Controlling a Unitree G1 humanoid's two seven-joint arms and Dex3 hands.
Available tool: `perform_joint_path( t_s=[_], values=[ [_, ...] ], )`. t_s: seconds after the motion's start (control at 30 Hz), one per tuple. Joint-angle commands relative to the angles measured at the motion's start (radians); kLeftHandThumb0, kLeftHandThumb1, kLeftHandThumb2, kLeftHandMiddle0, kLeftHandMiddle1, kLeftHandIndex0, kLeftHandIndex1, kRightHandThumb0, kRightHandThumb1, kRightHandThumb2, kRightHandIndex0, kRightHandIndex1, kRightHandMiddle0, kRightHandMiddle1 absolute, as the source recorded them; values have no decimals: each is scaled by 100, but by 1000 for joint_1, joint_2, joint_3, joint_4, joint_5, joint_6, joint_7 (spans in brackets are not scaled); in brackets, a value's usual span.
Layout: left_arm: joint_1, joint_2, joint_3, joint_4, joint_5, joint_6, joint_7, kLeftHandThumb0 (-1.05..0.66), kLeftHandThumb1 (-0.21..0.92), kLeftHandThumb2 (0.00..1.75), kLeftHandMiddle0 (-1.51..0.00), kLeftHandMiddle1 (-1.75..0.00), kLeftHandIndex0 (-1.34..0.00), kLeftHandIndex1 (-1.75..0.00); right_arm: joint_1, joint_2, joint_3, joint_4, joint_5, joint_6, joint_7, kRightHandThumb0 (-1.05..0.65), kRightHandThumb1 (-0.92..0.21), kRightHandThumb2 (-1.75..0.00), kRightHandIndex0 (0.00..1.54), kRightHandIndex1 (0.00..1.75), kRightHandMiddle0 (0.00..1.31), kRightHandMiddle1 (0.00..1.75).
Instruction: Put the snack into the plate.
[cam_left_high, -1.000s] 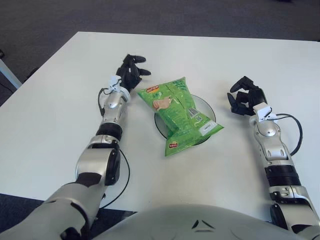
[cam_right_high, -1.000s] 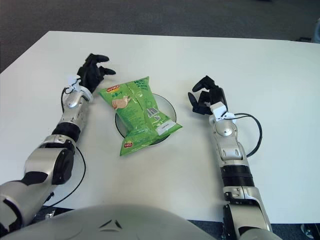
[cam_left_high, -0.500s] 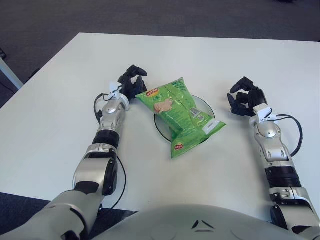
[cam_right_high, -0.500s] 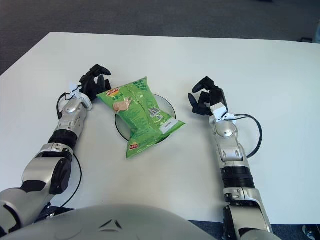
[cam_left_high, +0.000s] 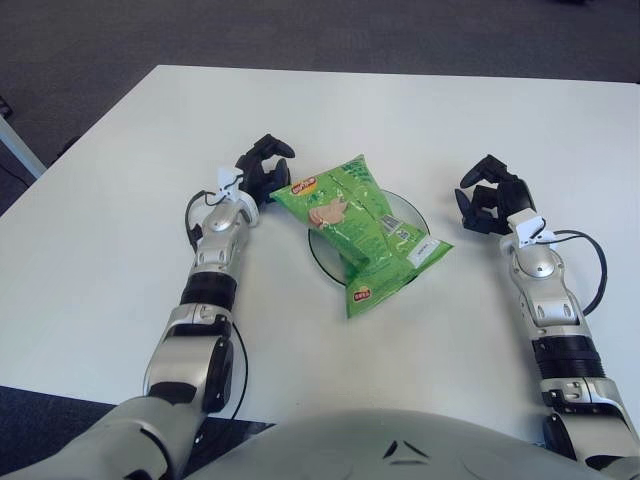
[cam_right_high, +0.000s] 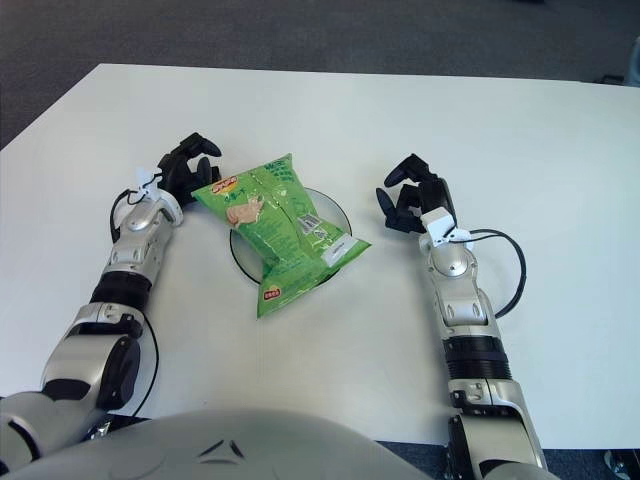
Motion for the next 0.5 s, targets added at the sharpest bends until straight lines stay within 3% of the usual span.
perform_joint_path(
  t_s=[0.0, 0.47],
  values=[
    [64, -9, -15, 33, 18, 41, 2, -45, 41, 119, -124, -175, -54, -175, 96, 7, 29, 65, -30, 105, 36, -41, -56, -101, 103, 175, 43, 175],
    [33, -22, -16, 77, 59, -23, 73, -44, 45, 115, -124, -175, -51, -175, 79, 13, 11, 71, -31, 104, 8, -40, -59, -97, 99, 175, 41, 175]
  ],
)
